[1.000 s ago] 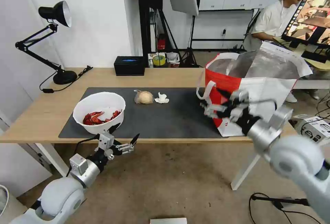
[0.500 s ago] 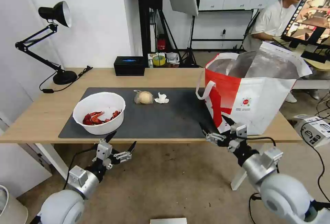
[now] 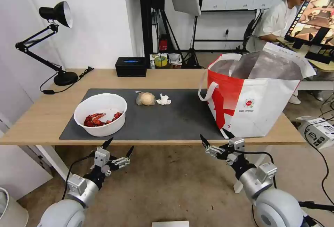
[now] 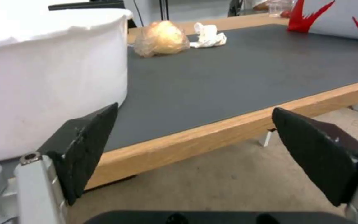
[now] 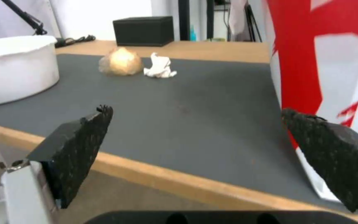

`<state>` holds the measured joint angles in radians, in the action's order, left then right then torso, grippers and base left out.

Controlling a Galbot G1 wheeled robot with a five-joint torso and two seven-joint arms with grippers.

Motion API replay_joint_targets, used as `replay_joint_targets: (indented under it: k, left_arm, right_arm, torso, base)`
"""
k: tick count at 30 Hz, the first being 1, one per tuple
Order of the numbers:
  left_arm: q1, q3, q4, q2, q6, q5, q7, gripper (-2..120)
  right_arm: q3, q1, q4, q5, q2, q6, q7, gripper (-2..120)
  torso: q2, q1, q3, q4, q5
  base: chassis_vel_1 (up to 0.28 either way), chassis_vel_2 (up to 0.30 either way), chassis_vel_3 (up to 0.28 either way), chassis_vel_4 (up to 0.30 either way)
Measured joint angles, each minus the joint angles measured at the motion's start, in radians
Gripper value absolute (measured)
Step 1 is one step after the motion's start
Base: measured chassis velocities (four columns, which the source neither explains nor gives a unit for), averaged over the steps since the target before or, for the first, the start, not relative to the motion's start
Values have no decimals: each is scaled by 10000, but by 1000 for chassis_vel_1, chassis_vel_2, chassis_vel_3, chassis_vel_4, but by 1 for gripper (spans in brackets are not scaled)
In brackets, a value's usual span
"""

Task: Pick up the trash from the table and place it into the takeout bag.

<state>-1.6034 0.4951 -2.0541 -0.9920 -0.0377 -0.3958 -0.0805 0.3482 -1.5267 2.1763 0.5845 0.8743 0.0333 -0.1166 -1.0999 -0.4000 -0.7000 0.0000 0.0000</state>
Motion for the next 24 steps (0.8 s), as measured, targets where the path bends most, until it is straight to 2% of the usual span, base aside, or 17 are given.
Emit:
replay_joint_targets:
  k: [24]
  left_arm:
    - [-53, -35, 162, -39, -25, 107, 5, 100]
  right_arm:
    - [-397, -232, -282, -454, 582, 52, -58, 100]
  torso:
    - [0, 1, 0, 0, -1]
  base:
    - [0, 0, 0, 0]
